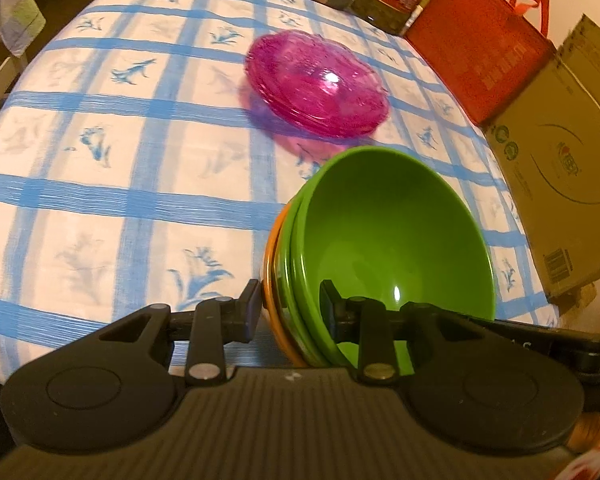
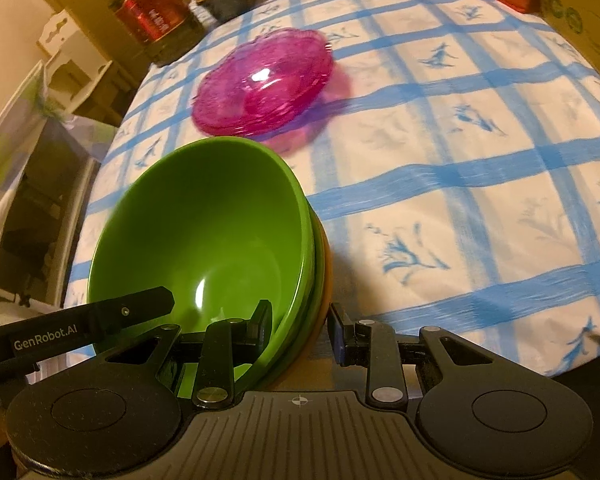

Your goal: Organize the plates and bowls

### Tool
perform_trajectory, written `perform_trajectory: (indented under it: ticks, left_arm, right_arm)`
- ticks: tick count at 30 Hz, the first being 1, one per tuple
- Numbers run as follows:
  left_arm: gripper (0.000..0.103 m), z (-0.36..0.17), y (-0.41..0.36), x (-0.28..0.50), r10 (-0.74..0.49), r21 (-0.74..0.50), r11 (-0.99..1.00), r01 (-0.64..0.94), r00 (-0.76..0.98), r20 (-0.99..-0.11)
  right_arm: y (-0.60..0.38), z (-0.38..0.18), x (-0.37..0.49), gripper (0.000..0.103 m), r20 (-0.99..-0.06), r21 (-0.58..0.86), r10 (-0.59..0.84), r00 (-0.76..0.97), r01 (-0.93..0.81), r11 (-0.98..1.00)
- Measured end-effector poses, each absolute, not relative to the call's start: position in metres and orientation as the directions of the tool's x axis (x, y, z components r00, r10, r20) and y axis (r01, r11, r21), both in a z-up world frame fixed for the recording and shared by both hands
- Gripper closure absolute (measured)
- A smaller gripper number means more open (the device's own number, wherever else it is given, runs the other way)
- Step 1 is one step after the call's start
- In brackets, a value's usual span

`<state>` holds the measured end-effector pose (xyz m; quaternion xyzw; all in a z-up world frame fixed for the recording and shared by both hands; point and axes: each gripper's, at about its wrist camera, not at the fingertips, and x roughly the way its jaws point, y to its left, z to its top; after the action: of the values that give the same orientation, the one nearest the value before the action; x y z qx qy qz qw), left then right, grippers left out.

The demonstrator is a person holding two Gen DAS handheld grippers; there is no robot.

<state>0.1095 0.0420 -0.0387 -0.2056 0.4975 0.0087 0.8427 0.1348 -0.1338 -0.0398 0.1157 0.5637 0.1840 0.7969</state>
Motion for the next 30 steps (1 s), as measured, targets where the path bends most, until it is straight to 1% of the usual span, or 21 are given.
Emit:
perform_trajectory:
  ticks: [9,21,30]
  left_arm:
    - [0.076,-0.042,0.059,0.107,-0.190,-0.351,0.904,-0.245,0.505,-0.842]
    - [0.076,-0.011,0.063,0.133,-0.185,-0.361,0.902,-0.237,0.543,-0.819]
    - [0.076,0.005,0.068,0.155,-0.184,-0.365,0.902,-0.231,0.560,-0.808]
  right_arm:
    - [-0.118,-0.042,0.138,0.073,-0.860,0.384,0.422,0.288,-0.178,0.906]
    - [-0.111,-0.009,0.163,0.073,-0.843,0.367,0.419,0.338,-0.209,0.906]
    - [-0.111,0.006,0.188,0.073,-0.830,0.383,0.433,0.352,-0.205,0.901]
